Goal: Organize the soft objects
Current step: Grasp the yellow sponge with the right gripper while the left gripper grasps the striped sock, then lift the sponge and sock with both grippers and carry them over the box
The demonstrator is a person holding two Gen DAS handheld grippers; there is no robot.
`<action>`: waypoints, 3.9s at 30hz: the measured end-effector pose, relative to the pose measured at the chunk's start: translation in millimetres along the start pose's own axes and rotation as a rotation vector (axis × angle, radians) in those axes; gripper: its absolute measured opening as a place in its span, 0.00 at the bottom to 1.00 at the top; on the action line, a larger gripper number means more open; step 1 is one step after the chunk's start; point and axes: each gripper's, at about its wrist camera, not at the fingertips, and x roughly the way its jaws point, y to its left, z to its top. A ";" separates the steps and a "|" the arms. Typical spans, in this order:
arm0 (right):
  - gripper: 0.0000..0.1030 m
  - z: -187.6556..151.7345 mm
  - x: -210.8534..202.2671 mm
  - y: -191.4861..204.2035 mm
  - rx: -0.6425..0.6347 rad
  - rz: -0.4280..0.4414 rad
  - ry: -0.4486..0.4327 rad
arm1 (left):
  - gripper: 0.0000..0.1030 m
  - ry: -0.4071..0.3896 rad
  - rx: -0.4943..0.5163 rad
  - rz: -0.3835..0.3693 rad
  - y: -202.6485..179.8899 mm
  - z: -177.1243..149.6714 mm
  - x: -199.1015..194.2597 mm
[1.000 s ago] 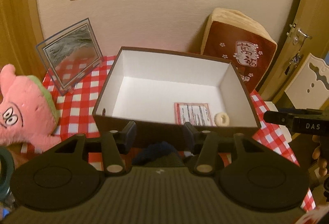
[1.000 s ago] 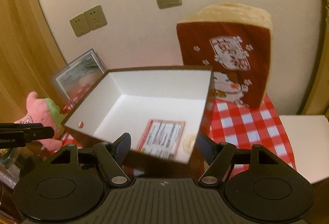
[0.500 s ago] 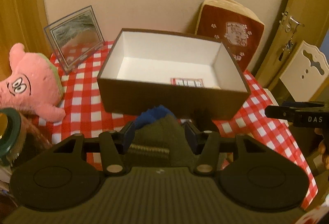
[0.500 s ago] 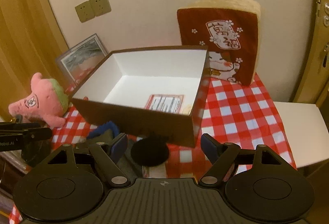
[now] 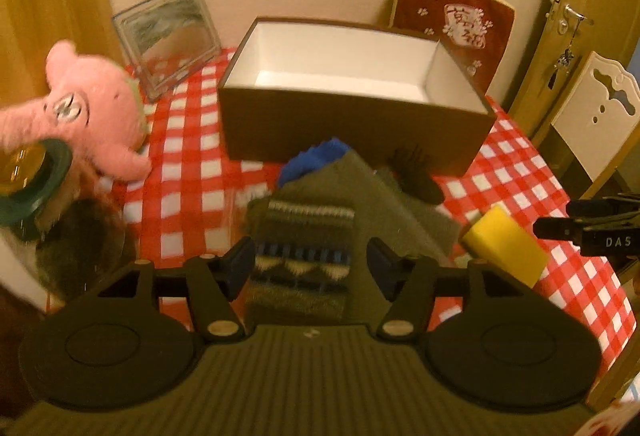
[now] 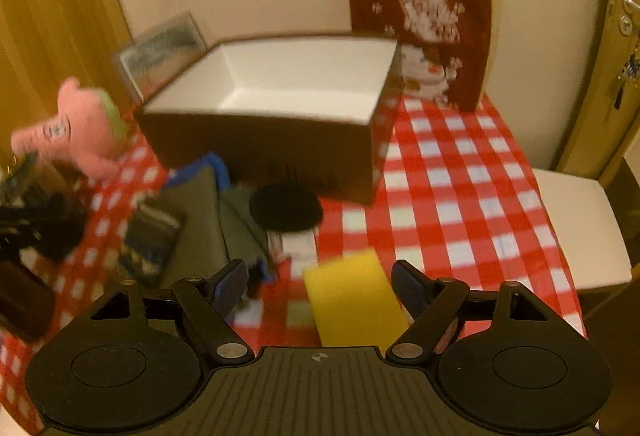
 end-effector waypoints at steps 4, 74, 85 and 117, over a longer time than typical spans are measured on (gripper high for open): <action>0.79 -12.1 10.0 -8.1 -0.026 -0.003 0.055 | 0.58 0.031 -0.026 0.022 1.5 -16.5 3.0; 0.66 -9.5 39.9 -67.4 0.046 -0.039 0.049 | 0.10 0.028 -0.012 0.025 17.5 -18.5 65.4; 0.66 18.6 16.4 -61.2 0.022 -0.004 -0.019 | 0.09 -0.097 -0.045 0.085 39.6 15.7 3.2; 0.66 176.6 57.6 9.3 -0.093 0.139 -0.171 | 0.10 -0.206 0.053 0.010 -14.6 185.4 68.9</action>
